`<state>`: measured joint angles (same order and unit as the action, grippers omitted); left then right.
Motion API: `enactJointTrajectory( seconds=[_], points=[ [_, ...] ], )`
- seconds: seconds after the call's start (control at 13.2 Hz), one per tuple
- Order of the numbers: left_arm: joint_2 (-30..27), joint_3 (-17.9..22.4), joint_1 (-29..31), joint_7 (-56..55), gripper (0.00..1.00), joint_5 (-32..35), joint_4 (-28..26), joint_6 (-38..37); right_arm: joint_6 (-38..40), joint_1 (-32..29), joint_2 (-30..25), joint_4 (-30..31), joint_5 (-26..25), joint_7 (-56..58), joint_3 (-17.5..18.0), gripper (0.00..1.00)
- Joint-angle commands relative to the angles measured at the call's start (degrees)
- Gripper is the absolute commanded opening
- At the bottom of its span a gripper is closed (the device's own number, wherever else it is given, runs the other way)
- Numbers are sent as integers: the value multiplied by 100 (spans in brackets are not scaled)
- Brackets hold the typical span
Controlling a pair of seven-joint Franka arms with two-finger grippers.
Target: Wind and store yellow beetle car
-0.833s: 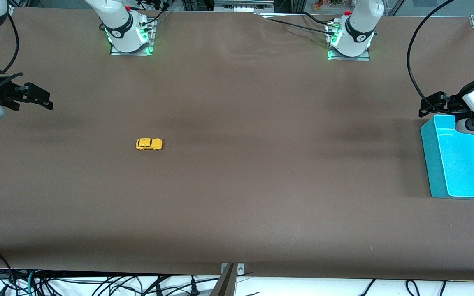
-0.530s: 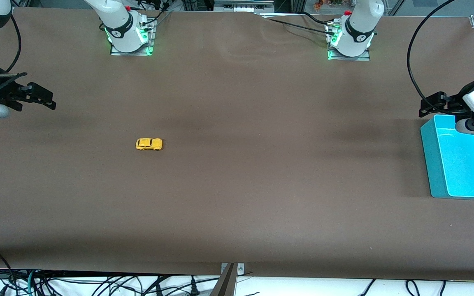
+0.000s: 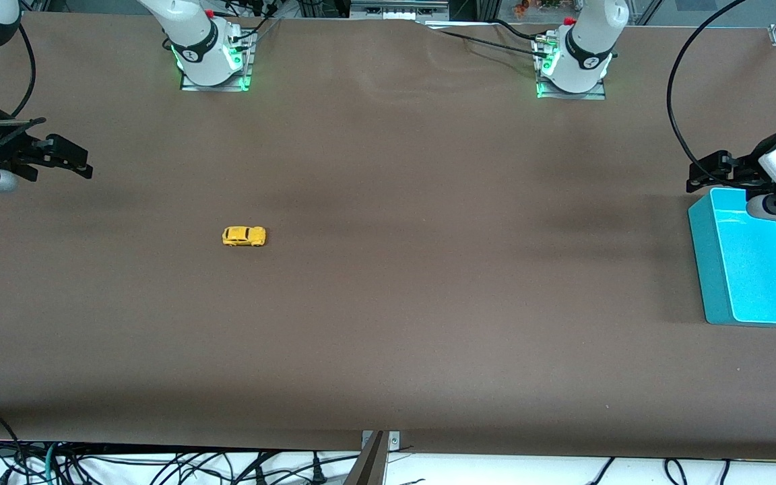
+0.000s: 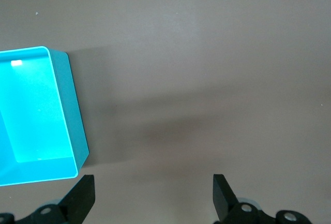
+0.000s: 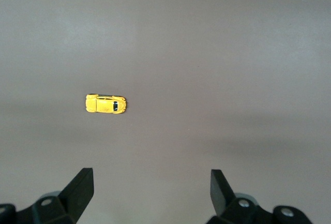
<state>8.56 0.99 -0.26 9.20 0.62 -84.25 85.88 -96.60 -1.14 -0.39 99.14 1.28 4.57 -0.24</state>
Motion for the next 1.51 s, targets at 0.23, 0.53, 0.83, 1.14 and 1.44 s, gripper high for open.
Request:
enactJointTrajectory(
  seconds=[0.23, 0.53, 0.83, 1.14, 1.44],
  points=[
    [-12, 6, 35, 20, 100, -124, -39, 61, -17, -18, -207, 185, 3, -79, 33, 100],
    [-12, 6, 35, 20, 100, -124, -39, 61, -17, -18, -207, 176, -23, -70, 42, 100],
    [-12, 6, 26, 20, 100, -124, -39, 61, -17, -18, -242, 176, -23, -70, 147, 100],
    [-12, 6, 35, 20, 100, -124, -39, 61, -8, -18, -242, 176, -23, -70, 147, 100],
    [49, 6, 26, 20, 100, -124, 84, 52, 1, -18, -242, 176, -23, -70, 147, 100]
  ],
)
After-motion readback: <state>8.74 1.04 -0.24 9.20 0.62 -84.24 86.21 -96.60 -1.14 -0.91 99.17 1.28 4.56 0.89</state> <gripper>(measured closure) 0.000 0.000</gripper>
